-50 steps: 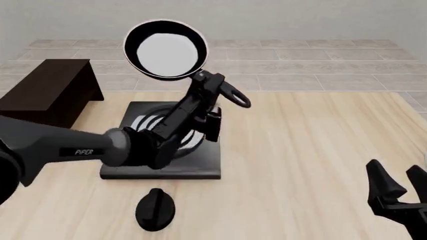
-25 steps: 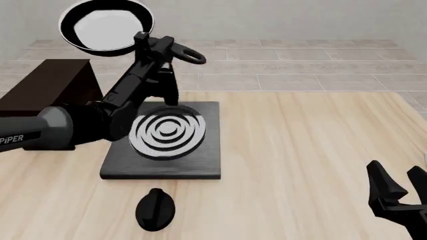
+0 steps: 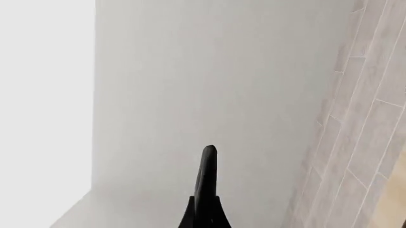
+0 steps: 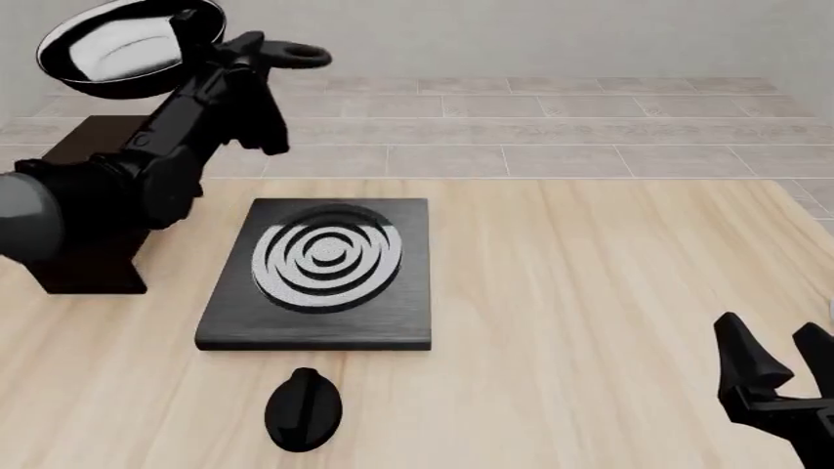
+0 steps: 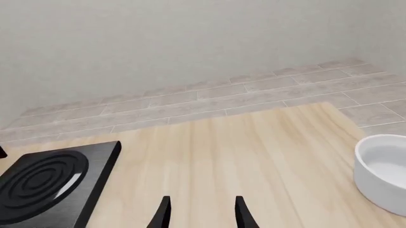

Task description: Put the frying pan on top of the cabinet.

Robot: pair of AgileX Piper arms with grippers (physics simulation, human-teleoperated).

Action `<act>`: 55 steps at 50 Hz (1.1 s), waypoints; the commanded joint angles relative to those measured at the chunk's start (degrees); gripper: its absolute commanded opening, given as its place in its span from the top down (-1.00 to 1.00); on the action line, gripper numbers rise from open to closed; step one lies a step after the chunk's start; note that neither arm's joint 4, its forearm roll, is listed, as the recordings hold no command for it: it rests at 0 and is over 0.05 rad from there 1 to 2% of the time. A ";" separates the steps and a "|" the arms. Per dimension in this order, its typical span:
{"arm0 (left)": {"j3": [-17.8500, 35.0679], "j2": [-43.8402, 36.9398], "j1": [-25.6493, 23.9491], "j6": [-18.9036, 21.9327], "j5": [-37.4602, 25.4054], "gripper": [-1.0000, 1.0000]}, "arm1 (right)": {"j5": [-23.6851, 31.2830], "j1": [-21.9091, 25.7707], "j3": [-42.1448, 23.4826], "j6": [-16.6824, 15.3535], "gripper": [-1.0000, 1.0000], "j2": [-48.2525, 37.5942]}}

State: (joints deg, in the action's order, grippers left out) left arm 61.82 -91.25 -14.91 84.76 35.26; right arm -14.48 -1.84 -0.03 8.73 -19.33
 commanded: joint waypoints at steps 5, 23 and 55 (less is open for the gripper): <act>1.50 1.97 3.76 -0.62 -1.52 1.00 | -0.40 0.21 0.00 -0.22 -1.00 -0.40; -1.48 1.71 6.65 0.24 0.27 1.00 | 0.74 0.34 -0.01 -0.22 -1.00 0.79; -7.40 1.74 12.04 -0.45 4.65 1.00 | 1.25 0.59 -0.22 -0.36 -1.00 0.86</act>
State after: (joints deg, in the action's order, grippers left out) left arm 55.48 -89.97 -4.19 83.72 37.35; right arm -13.11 -1.34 -0.15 8.42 -18.12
